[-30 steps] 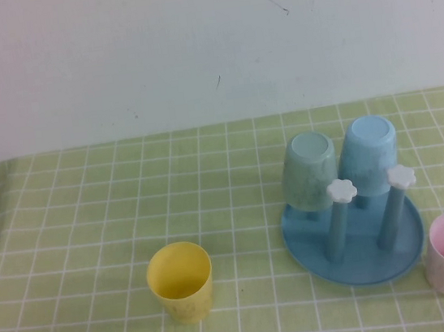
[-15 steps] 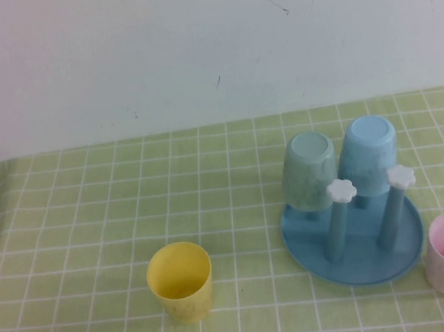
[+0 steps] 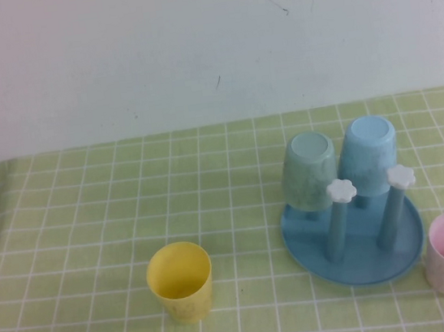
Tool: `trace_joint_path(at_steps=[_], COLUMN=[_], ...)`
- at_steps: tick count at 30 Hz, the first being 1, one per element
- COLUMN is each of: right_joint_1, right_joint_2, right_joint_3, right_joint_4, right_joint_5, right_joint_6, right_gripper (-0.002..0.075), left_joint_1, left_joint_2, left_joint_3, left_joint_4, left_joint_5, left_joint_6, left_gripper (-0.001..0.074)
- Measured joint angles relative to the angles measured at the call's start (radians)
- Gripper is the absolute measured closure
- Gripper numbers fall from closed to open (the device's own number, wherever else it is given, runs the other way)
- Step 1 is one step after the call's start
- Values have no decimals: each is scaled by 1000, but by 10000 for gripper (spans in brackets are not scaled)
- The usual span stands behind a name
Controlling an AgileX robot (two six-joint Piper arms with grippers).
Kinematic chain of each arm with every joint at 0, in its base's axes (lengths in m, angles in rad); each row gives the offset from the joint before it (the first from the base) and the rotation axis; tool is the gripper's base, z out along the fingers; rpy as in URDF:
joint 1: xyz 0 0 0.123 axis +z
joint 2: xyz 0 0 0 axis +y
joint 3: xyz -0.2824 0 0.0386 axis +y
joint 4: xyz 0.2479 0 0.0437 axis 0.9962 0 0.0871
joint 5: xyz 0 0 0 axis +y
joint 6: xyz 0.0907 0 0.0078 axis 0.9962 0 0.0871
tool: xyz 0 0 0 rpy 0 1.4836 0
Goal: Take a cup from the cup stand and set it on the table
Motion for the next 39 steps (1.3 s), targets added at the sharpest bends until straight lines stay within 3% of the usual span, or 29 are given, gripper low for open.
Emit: trace_joint_path(at_steps=[39], right_joint_1=[0], right_joint_2=[0], right_joint_3=[0], right_joint_4=[-25], right_joint_5=[6], right_joint_6=[-12], right_gripper=[729], left_joint_1=[0], left_joint_2=[0], left_joint_3=[0], left_joint_4=[0], left_joint_5=[0], left_joint_6=[2], left_gripper=[738])
